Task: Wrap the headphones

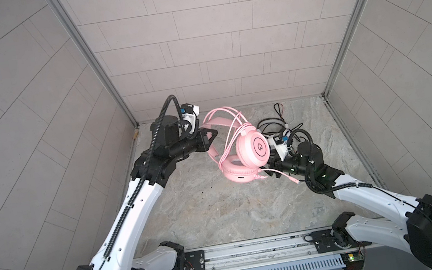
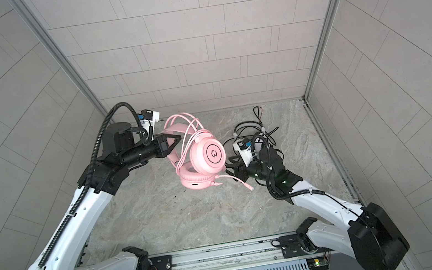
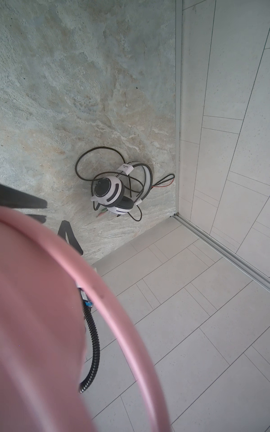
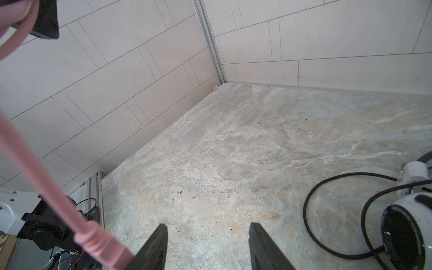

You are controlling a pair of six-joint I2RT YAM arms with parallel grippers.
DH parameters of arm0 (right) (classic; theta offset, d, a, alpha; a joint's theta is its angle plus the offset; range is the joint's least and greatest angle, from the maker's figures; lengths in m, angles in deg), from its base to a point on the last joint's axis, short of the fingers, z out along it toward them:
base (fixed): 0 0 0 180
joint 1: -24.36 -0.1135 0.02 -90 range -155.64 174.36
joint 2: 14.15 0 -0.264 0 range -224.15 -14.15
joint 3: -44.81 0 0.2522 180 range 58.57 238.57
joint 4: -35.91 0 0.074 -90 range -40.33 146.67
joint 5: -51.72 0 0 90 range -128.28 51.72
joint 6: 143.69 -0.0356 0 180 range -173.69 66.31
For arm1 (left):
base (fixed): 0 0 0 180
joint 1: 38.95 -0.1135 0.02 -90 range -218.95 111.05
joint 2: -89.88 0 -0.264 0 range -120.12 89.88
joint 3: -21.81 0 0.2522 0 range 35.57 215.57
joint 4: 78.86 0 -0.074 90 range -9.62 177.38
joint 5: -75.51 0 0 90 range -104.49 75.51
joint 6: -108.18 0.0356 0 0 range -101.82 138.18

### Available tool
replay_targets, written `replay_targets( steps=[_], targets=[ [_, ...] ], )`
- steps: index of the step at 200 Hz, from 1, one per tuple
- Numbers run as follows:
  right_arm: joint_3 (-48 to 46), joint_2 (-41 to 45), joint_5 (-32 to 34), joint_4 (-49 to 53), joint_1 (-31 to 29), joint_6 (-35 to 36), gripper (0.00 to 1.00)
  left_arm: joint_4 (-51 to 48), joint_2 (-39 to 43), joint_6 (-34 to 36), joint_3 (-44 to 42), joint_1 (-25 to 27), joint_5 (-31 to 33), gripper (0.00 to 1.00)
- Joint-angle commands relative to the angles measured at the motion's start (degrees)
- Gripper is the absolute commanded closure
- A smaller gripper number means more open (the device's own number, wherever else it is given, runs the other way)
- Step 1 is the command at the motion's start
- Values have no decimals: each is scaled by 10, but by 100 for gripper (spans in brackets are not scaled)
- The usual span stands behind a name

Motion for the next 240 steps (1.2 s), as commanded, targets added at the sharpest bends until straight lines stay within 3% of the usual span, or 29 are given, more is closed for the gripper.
replay_targets(
  steps=[1,134,188,215,240],
  targets=[
    [4,9,-16,-27,-3,-4,43,41,9,-30,4,-3,-16,100],
    [38,11,0,-1,-11,1,45,68,5,-53,-19,-2,-26,100],
    [46,-65,-20,-98,-17,-51,56,87,7,-68,-26,-2,-25,100],
    [71,-104,-19,-151,-30,-76,77,100,2,-78,-29,-2,-28,100],
    [77,-111,-12,-149,-39,-74,89,101,1,-77,-28,-2,-24,100]
  ],
)
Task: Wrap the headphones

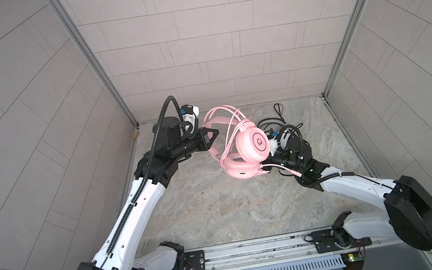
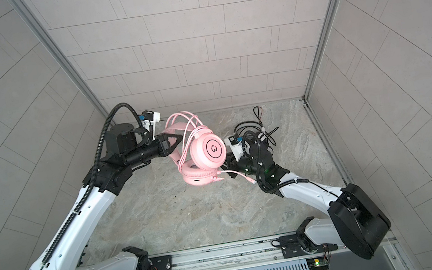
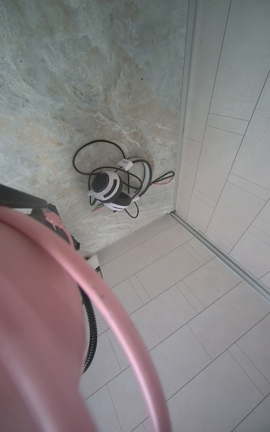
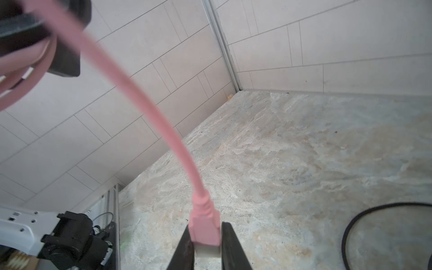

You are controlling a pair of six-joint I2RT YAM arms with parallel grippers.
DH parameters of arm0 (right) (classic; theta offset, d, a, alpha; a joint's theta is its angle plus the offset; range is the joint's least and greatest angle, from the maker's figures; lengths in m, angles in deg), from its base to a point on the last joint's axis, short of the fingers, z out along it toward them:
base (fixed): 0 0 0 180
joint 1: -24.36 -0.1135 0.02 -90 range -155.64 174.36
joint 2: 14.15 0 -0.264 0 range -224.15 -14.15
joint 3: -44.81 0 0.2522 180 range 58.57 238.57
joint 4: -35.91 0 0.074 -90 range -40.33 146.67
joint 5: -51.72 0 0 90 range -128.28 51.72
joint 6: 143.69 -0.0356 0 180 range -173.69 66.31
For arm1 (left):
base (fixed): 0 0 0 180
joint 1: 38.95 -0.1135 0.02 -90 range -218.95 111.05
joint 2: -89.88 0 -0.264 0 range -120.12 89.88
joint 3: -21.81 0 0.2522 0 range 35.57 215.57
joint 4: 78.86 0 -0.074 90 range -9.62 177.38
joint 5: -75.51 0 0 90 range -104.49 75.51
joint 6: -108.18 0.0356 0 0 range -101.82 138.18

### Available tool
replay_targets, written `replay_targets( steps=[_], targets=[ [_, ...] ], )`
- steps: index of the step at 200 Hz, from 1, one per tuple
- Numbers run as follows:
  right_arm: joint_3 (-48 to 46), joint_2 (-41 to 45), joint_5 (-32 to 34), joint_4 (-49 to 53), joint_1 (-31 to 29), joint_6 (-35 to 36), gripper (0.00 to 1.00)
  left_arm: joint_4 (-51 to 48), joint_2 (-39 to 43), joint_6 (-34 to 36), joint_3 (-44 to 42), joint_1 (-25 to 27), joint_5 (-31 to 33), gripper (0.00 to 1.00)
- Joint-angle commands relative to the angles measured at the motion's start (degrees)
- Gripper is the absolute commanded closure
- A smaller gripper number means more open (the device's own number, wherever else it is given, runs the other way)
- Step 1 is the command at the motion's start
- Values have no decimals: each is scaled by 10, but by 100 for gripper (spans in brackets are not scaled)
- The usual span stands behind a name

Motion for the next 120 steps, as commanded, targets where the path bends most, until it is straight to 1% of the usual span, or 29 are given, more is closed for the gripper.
replay_targets(
  steps=[1,13,42,52,69,74,90,106,110,120],
  targets=[
    [20,3,2,-46,-9,-10,89,53,3,-29,3,-2,-19,100],
    [16,6,11,-41,-9,-11,91,58,5,-29,-1,-2,-13,100],
    [3,16,34,-31,-19,-18,93,91,7,-52,-22,-2,16,100],
    [4,19,45,-17,-27,-18,93,98,7,-71,-30,-2,48,100],
    [6,22,47,14,-41,-9,94,85,5,-121,-26,-2,125,100],
    [6,26,52,27,-45,-4,94,82,2,-145,-25,-2,144,100],
    [0,41,68,49,-57,2,94,89,-3,-173,-26,0,176,100],
    [-4,57,94,48,-66,-6,94,94,-4,-208,-36,1,216,100],
    [-22,60,101,47,-69,-10,94,96,-3,-216,-41,2,225,100],
    [-28,65,120,45,-77,-16,94,104,2,-237,-52,4,250,100]
  ],
)
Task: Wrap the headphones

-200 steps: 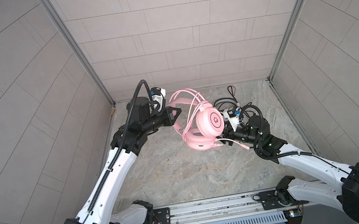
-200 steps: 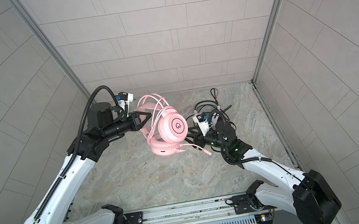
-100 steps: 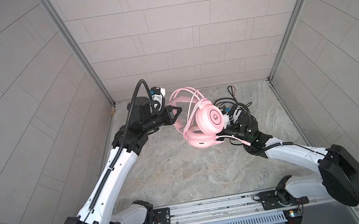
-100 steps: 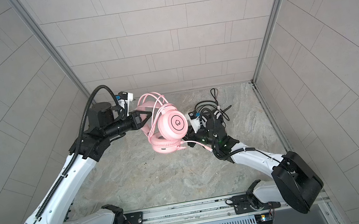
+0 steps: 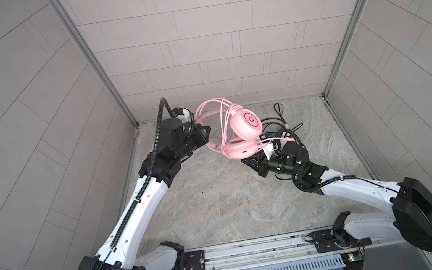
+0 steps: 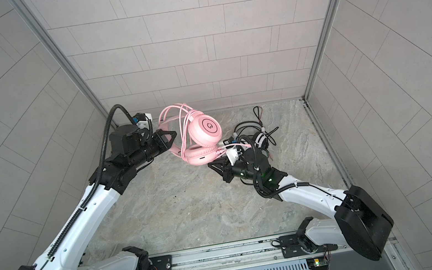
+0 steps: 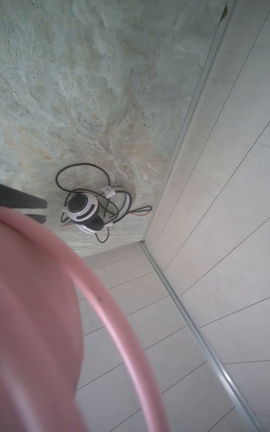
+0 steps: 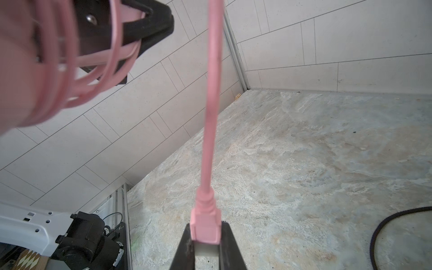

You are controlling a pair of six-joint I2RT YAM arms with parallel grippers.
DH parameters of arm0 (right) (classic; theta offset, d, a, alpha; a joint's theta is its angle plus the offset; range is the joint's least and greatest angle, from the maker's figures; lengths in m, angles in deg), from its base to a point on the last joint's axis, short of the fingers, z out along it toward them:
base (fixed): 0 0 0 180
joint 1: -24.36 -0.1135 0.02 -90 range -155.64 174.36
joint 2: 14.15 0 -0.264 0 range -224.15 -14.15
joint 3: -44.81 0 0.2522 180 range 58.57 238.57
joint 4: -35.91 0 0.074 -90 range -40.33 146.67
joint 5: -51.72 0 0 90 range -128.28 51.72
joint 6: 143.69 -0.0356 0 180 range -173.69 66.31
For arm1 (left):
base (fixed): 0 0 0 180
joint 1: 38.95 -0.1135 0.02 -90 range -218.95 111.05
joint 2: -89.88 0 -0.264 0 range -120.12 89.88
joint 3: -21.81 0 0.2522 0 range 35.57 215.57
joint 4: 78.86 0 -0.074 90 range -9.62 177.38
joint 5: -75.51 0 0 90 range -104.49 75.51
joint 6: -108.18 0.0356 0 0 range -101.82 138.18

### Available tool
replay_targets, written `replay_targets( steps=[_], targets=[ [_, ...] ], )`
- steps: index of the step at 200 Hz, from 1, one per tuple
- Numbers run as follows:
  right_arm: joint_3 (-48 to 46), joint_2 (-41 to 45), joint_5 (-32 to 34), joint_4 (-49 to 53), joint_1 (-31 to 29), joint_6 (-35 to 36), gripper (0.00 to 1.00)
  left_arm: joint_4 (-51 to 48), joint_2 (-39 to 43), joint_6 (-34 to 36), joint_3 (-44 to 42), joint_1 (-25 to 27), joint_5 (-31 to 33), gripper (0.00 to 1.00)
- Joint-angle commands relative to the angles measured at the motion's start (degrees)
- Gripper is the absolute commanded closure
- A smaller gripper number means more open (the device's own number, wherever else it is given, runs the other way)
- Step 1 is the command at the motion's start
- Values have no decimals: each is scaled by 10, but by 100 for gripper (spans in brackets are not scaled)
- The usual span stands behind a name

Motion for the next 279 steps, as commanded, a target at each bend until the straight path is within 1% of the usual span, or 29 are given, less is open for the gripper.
replay_targets(
  steps=[1,31,43,61,77,89,126,149,176,206,238,268,279],
  targets=[
    [-25,27,53,7,-16,-8,94,57,9,-97,-15,4,82,100],
    [-23,30,122,21,-63,-5,94,70,16,-136,-41,19,150,100],
    [-31,33,153,0,-82,-9,95,70,19,-153,-47,20,165,100],
    [-28,30,194,-2,-105,-19,95,76,20,-172,-56,21,179,100],
    [-7,21,217,37,-121,-11,95,77,20,-180,-58,22,189,100],
    [24,10,225,67,-130,3,95,78,17,-185,-57,25,195,100],
    [59,-16,234,101,-148,13,96,71,14,-198,-58,28,215,100],
    [120,-60,208,143,-162,24,96,67,22,-183,-62,28,247,100],
    [197,-99,217,231,-198,83,96,8,23,-162,-38,28,295,100],
    [285,-119,230,378,-215,161,96,-68,11,-143,-13,28,358,100],
    [350,-115,254,470,-216,217,96,-80,0,-130,-24,29,359,100],
    [414,-118,310,543,-217,268,96,-92,-11,-81,-22,29,349,100],
    [432,-120,331,559,-216,283,96,-100,-12,-68,-22,33,355,100]
  ],
)
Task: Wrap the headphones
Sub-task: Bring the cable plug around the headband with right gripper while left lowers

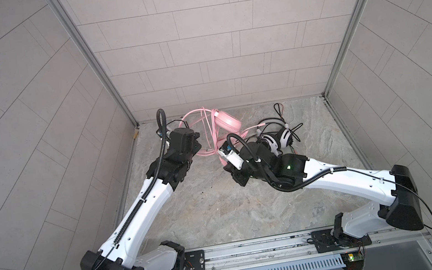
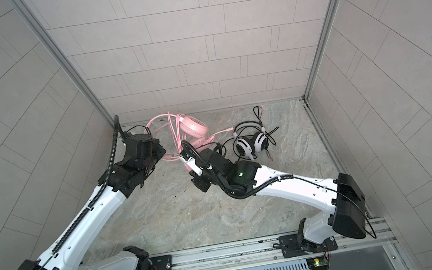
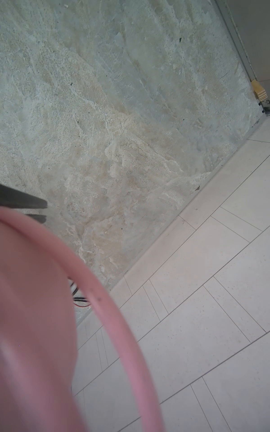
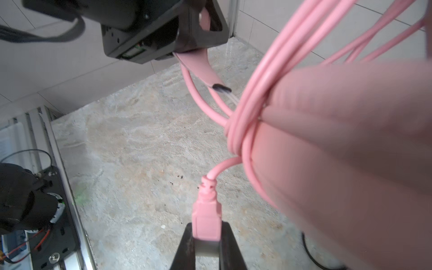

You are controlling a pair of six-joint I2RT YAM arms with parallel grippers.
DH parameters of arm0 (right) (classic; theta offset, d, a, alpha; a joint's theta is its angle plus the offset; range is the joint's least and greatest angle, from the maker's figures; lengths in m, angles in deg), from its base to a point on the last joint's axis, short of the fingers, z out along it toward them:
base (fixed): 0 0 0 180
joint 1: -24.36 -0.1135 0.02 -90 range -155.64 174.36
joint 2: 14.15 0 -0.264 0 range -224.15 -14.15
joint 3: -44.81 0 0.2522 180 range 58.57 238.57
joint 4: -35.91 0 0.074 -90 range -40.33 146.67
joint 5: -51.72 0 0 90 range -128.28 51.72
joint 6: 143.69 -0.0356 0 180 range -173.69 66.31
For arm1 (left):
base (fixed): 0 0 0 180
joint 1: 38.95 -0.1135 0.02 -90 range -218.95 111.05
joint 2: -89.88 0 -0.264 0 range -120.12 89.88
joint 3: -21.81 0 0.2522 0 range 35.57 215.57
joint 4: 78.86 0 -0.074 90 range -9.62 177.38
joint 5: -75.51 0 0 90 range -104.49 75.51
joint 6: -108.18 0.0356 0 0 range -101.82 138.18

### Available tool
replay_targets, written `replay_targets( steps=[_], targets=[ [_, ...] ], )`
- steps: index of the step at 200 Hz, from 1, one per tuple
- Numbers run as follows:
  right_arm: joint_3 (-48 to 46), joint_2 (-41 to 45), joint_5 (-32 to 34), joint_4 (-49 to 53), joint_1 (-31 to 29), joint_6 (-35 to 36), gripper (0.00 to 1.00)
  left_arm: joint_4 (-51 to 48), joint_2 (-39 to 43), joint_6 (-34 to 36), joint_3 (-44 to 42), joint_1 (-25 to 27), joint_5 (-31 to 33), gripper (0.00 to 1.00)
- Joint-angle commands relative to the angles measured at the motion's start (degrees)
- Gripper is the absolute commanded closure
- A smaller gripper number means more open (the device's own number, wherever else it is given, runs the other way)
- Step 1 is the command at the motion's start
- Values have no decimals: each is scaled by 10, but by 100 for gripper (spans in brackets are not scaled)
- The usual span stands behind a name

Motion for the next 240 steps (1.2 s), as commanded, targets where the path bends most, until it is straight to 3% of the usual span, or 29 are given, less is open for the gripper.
replay_targets(
  steps=[1,53,113,181,240],
  targets=[
    [53,4,37,56,-13,73,96,6,-8,33,21,3,32,100],
    [125,-21,69,109,0,107,97,-23,-25,91,13,23,51,100],
    [171,-65,31,140,62,74,97,-20,-18,151,3,48,46,100],
    [207,-102,10,159,107,91,97,31,-14,266,-21,58,-122,100],
    [163,-114,6,138,122,88,97,85,20,273,-50,59,-165,100]
  ],
)
